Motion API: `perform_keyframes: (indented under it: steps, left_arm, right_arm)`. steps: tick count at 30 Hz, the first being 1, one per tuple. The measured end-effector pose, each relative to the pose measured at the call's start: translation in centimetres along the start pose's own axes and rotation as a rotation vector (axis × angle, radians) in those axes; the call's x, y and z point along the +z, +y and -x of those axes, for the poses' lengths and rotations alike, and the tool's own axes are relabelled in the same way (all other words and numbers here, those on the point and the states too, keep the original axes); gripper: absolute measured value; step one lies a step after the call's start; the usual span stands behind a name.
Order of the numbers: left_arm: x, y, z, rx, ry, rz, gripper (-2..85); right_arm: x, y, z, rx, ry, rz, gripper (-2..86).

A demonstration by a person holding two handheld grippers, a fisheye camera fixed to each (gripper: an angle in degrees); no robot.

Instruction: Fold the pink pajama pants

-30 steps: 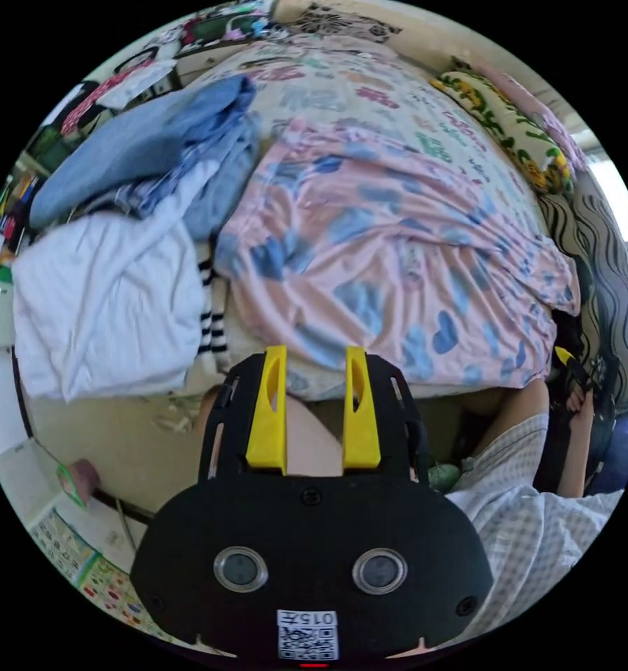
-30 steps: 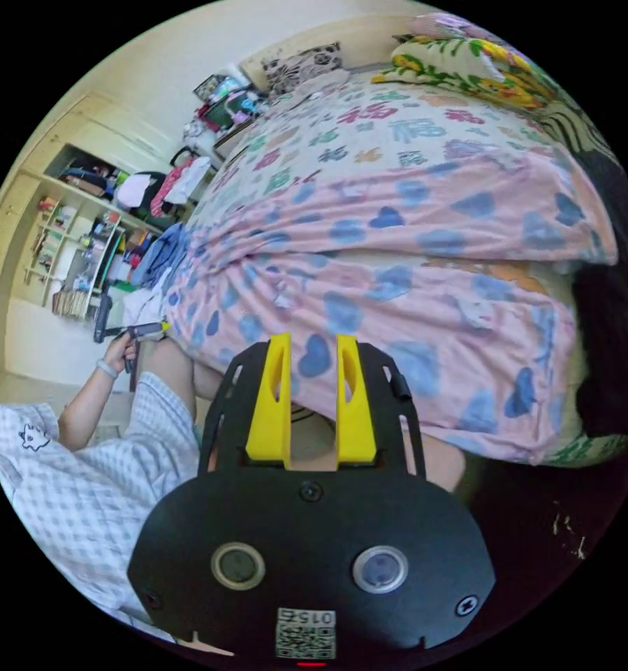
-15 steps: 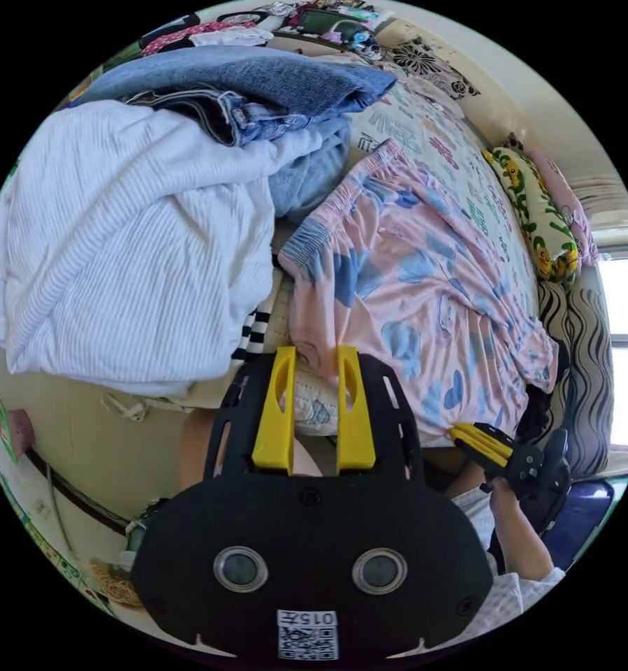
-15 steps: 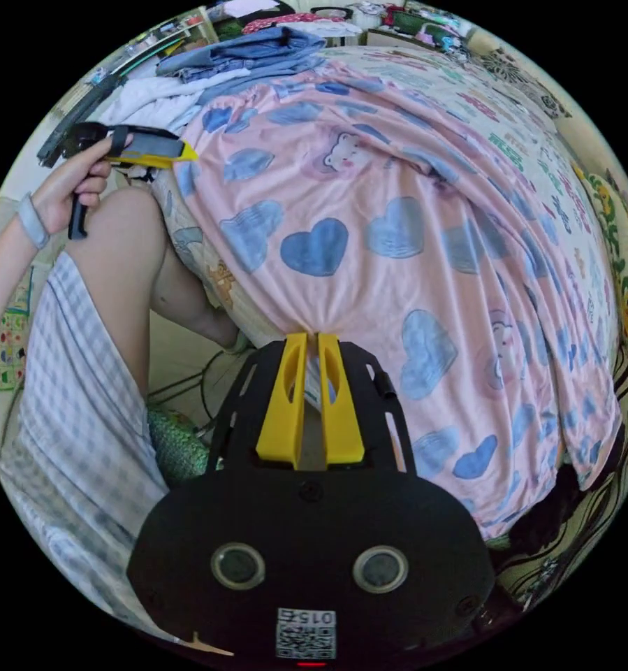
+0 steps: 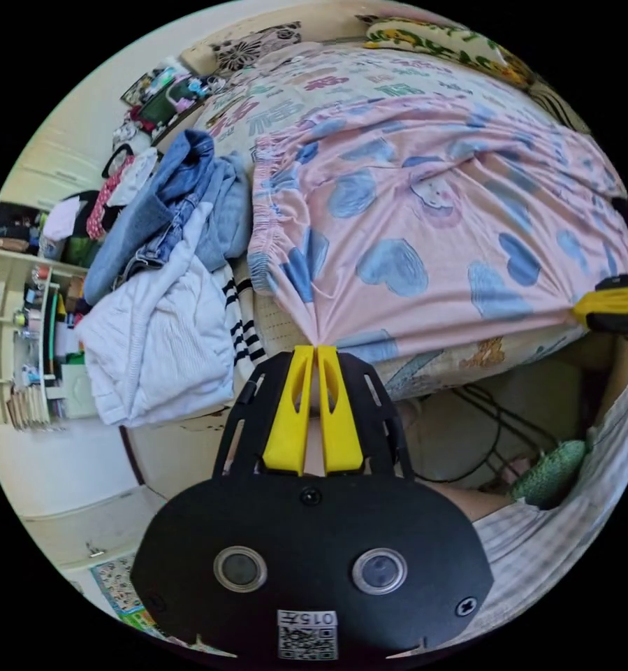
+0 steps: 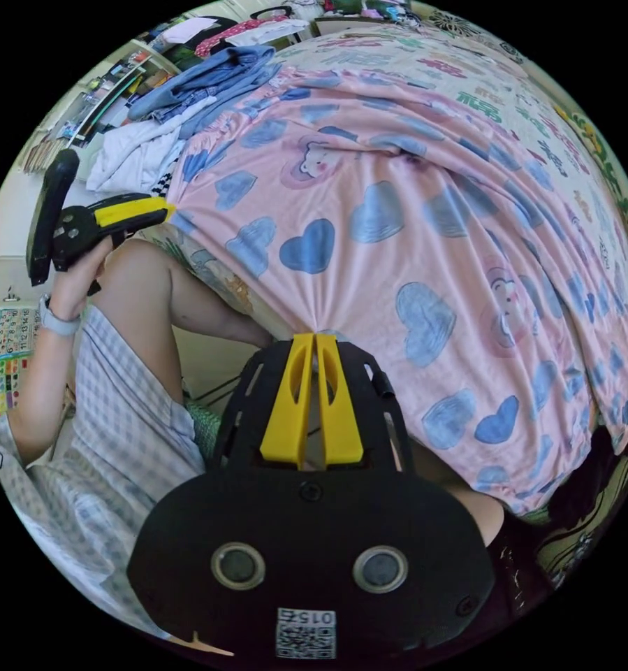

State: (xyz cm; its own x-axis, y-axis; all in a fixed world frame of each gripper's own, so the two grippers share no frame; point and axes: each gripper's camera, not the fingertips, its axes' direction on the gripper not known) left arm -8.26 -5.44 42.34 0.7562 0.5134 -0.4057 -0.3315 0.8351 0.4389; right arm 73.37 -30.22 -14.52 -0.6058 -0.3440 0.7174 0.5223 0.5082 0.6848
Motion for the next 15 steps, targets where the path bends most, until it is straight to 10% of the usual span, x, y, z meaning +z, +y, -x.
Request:
perform_keyframes:
  steps: [15]
  left_arm:
    - [1.8, 2.3, -4.8, 0.135, -0.166, 0.017, -0.6]
  right_arm:
    - [4.1, -3.6, -0.2, 0.025, 0.087, 0.121, -0.2]
